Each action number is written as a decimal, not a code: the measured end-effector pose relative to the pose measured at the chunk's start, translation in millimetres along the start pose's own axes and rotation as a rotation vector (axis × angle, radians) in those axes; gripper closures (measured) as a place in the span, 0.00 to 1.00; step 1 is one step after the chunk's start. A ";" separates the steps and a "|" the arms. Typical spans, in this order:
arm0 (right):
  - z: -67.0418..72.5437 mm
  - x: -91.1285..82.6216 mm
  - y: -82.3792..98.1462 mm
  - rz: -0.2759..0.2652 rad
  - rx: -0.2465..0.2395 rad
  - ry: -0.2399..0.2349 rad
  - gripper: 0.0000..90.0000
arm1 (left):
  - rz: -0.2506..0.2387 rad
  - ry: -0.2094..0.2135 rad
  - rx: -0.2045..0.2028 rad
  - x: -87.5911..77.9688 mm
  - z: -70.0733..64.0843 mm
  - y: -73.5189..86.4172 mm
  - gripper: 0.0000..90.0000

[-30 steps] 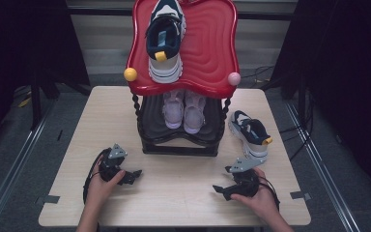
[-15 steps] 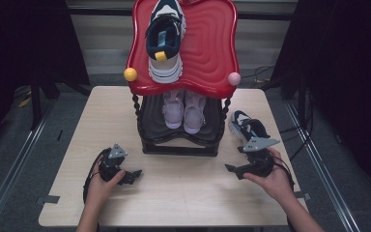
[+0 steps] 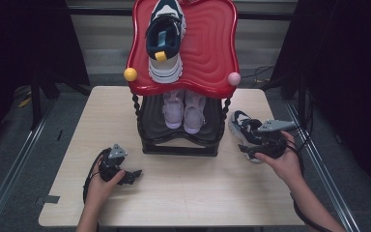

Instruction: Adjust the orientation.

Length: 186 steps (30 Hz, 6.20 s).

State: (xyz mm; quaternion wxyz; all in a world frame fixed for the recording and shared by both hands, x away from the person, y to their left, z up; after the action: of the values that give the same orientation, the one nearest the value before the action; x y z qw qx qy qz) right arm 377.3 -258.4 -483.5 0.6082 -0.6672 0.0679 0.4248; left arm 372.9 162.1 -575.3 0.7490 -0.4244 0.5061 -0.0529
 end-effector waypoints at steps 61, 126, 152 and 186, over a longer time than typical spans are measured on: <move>55.8 -29.2 34.5 0.060 -0.102 -0.173 0.87 | 0.001 -0.002 -0.002 -0.1 -0.1 0.1 0.00; 65.7 -15.5 53.8 0.742 -0.329 -0.203 0.61 | 0.001 -0.002 -0.003 -0.1 -0.1 0.1 0.00; 68.2 -7.6 58.0 0.879 -0.378 -0.235 0.69 | 0.001 -0.001 -0.002 -0.2 -0.1 0.1 0.00; 69.2 -23.1 45.9 0.880 -0.414 -0.217 0.77 | 0.001 -0.001 -0.002 -0.2 -0.1 0.1 0.00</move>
State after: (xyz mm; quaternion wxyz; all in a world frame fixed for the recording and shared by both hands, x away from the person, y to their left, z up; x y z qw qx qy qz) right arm 301.4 -219.6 -496.2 0.2295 -0.6338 0.1935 0.7129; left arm 372.7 162.3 -575.3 0.7489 -0.4250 0.5059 -0.0517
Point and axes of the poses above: each handheld gripper's, and its own axes: x roughly forward along the jaws, y roughly out of its underside, z roughly to its left, the point moved 9 cm from there along x, roughly forward along the jaws, and after that the axes turned 12 degrees about x, right-handed, at the moved point
